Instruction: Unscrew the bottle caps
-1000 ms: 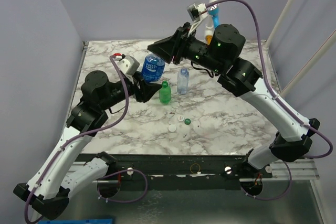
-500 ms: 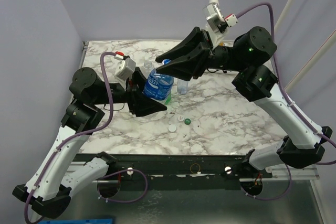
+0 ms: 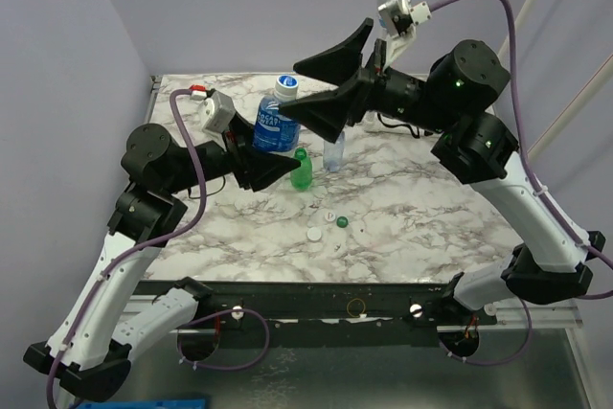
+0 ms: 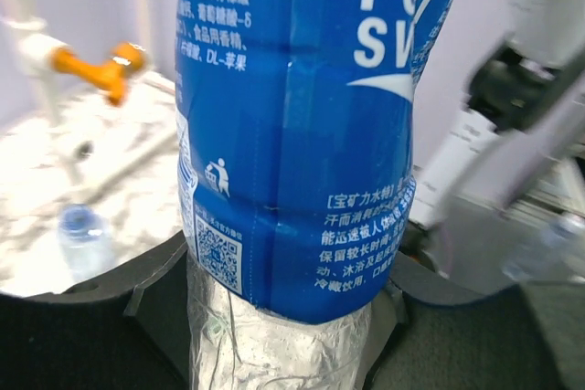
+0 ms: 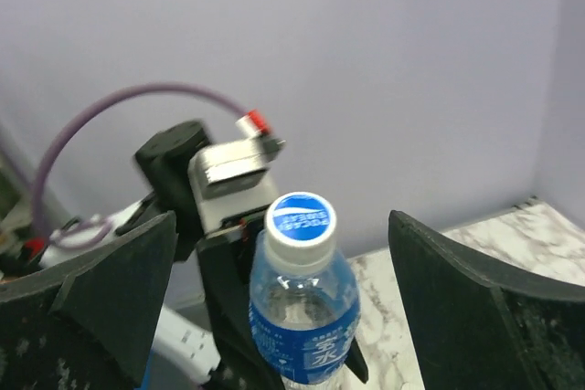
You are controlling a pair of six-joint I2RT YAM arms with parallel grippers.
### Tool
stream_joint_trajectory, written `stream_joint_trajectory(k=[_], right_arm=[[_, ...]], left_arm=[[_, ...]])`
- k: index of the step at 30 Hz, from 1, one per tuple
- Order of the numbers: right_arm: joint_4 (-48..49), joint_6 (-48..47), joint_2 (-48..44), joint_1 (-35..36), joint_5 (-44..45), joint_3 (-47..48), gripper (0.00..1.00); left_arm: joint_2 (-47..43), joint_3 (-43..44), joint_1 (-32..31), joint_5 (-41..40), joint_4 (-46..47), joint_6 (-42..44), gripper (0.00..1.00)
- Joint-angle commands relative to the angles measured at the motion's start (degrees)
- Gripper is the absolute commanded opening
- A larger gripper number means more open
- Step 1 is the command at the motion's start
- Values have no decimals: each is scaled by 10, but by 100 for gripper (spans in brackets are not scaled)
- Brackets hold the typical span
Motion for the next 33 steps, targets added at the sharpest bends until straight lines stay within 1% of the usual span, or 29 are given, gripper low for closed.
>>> stream_joint_trajectory(k=[1, 4, 7, 9, 17, 24, 26, 28, 31, 33], right_arm=[[-146, 24, 56, 6, 206, 100, 100], [-195, 22, 90, 15, 265, 140, 98], [-189, 23, 98, 19, 271, 141, 87], [-179, 22, 101, 19, 271, 141, 81], [-134, 21, 113, 19, 241, 140, 74], [-113, 35, 128, 20, 215, 140, 62], [-112, 39, 131, 19, 212, 138, 56], [-109, 41, 133, 19, 210, 138, 46], [-105, 41, 135, 19, 204, 137, 30], [-100, 40, 130, 19, 203, 130, 18]], left_arm=[[-16, -13, 3, -189, -20, 113, 26], [-20, -27, 2, -245, -21, 154, 26], [-19, -34, 2, -274, -25, 172, 25], [-18, -37, 2, -276, -28, 179, 25], [-3, -38, 0, -281, -43, 177, 25], [1, -36, -4, -256, -45, 164, 25], [2, -34, -5, -252, -45, 164, 25], [3, -31, -6, -246, -46, 164, 25], [4, -32, -7, -231, -49, 165, 25], [2, -33, -8, -207, -52, 166, 25]])
